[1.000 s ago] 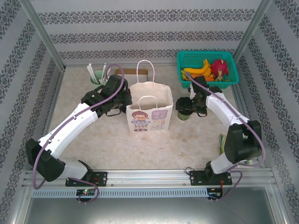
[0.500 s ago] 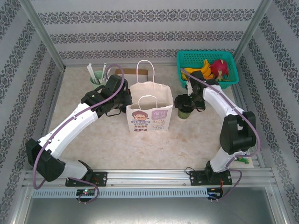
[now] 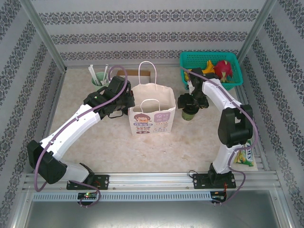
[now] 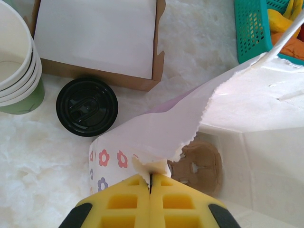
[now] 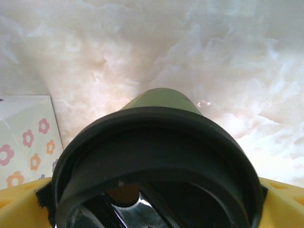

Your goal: Pack the takeout coffee

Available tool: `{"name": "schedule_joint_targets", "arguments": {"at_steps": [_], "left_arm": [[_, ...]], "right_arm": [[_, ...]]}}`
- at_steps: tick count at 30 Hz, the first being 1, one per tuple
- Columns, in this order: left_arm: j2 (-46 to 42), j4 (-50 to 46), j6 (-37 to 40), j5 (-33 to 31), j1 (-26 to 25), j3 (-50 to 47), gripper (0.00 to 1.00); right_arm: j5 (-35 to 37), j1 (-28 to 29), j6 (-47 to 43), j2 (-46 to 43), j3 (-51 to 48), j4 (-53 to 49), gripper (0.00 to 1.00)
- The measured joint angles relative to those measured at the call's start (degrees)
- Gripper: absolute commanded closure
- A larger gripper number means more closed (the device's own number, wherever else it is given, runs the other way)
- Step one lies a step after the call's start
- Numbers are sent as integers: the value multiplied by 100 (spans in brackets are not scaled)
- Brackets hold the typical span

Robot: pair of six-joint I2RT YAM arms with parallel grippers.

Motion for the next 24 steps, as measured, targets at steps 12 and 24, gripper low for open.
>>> {"name": "schedule_joint_targets", "arguments": {"at_steps": [12, 24], "left_arm": [[0, 0, 7, 2, 0, 0, 97], [0, 22, 44, 225, 0, -2, 96]], "right_arm": [[302, 74, 31, 330, 444, -459, 2], [323, 74, 74, 369, 476, -522, 2]]}}
